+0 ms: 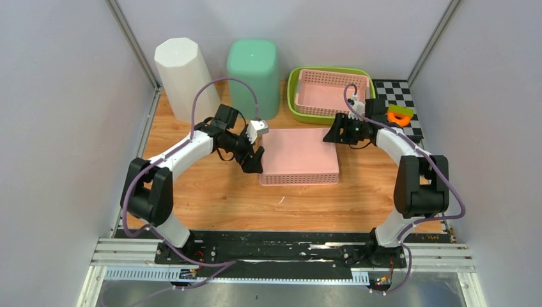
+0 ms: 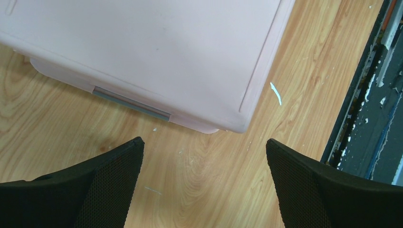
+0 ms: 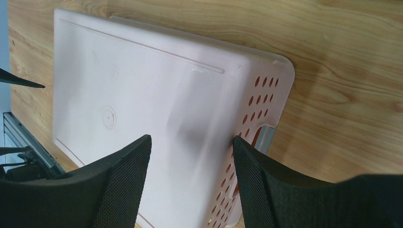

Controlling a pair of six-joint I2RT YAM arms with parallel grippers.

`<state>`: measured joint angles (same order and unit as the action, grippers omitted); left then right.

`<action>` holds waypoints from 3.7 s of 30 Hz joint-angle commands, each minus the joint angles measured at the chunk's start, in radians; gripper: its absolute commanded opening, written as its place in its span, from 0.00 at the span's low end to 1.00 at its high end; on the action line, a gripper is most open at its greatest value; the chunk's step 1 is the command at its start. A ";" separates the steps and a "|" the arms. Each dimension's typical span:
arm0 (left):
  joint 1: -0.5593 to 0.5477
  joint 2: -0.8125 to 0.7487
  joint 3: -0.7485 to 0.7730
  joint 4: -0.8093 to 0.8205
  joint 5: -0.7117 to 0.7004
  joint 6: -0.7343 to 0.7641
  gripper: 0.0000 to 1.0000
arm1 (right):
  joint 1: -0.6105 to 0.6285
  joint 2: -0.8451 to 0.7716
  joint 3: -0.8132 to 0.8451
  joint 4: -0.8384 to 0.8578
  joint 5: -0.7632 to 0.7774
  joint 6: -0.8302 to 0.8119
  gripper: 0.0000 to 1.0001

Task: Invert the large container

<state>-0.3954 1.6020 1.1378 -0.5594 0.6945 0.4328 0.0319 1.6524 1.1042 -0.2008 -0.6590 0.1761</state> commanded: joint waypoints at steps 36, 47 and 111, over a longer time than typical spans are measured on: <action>-0.005 0.135 0.060 -0.085 0.112 0.093 1.00 | 0.151 -0.273 -0.107 -0.599 -0.105 -0.581 0.61; -0.005 0.077 0.053 -0.102 0.029 0.131 1.00 | 0.151 -0.204 0.156 -0.402 -0.063 -0.546 0.65; -0.105 -0.126 -0.013 -0.104 -0.196 0.297 1.00 | 0.137 -0.267 0.006 -0.441 0.043 -0.586 0.64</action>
<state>-0.4980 1.5040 1.2209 -0.5022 0.4118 0.5701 0.1795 1.3846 1.0573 -0.6838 -0.5087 -0.4900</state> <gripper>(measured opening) 0.997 0.642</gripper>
